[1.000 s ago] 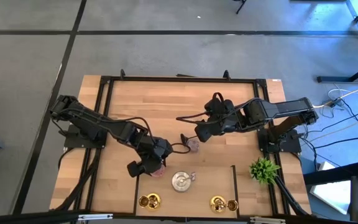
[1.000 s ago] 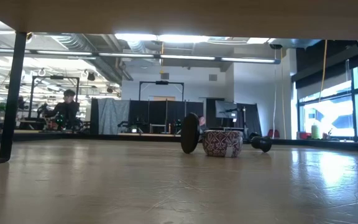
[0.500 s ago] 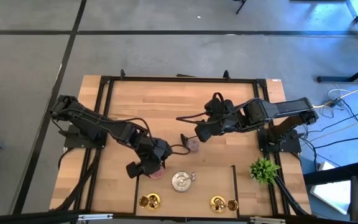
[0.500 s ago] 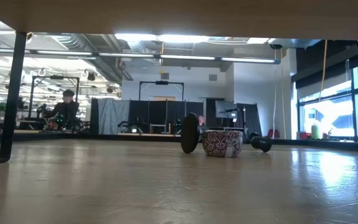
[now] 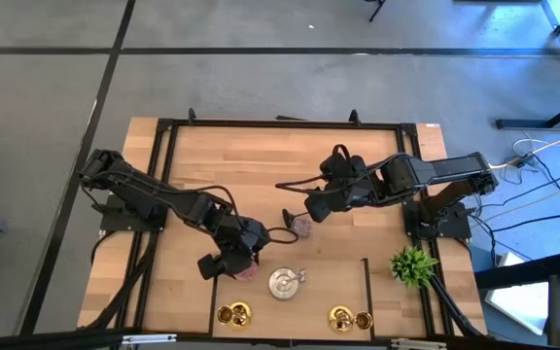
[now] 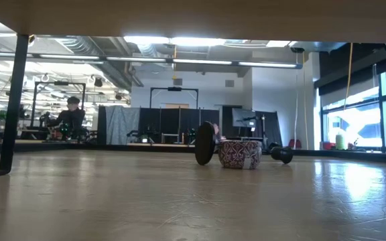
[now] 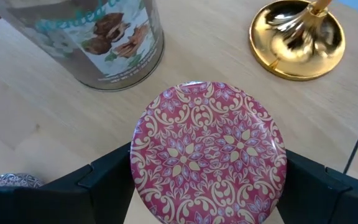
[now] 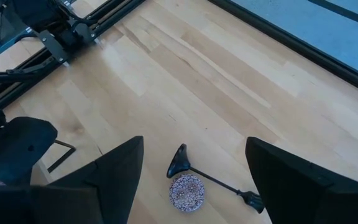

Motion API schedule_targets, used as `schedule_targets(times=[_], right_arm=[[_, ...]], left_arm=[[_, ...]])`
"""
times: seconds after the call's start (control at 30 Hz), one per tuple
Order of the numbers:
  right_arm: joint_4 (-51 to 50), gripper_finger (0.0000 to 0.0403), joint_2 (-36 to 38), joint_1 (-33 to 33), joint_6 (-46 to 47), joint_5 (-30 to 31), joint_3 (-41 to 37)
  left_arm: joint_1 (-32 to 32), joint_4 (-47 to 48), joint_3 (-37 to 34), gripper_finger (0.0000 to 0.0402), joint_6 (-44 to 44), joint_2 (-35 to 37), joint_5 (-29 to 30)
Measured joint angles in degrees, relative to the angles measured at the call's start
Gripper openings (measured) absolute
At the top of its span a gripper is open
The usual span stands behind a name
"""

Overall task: Pick & Place candle stick holders
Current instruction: Put the pink scented candle on the shelf, then put the black candle holder on the shelf

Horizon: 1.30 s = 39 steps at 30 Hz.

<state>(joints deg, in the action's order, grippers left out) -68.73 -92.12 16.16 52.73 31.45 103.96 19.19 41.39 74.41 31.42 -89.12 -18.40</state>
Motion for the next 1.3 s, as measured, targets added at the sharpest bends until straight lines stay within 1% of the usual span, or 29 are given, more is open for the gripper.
schedule_targets(times=[0.3, 0.67, 0.8, 1.03, 1.2, 1.3], right_arm=[[0.02, 0.0287, 0.0, 0.0, -0.06, 0.0, 0.0], [0.01, 0.0287, 0.0, 0.0, -0.44, -0.01, 0.0], [0.02, 0.0287, 0.0, 0.0, -0.48, -0.01, 0.0], [0.0, 0.0287, 0.0, 0.0, -0.66, -0.01, 0.0], [0.0, 0.0287, 0.0, 0.0, -0.66, -0.01, 0.0], [0.0, 0.0287, 0.0, 0.01, -0.68, -0.01, 0.0]], left_arm=[[0.23, -0.66, 0.0, 0.0317, -0.17, 0.02, -0.22], [0.29, -0.95, 0.0, 0.0365, -0.98, 0.02, -0.13], [0.27, -0.75, 0.0, 0.0374, -1.48, 0.02, 0.85], [0.27, 2.52, 0.0, 0.0375, -4.3, 0.29, 3.27], [0.27, 5.13, 0.0, 0.0375, -6.33, 1.62, 3.6], [0.27, 5.6, 0.0, 0.0375, -5.47, 2.72, 6.34]])
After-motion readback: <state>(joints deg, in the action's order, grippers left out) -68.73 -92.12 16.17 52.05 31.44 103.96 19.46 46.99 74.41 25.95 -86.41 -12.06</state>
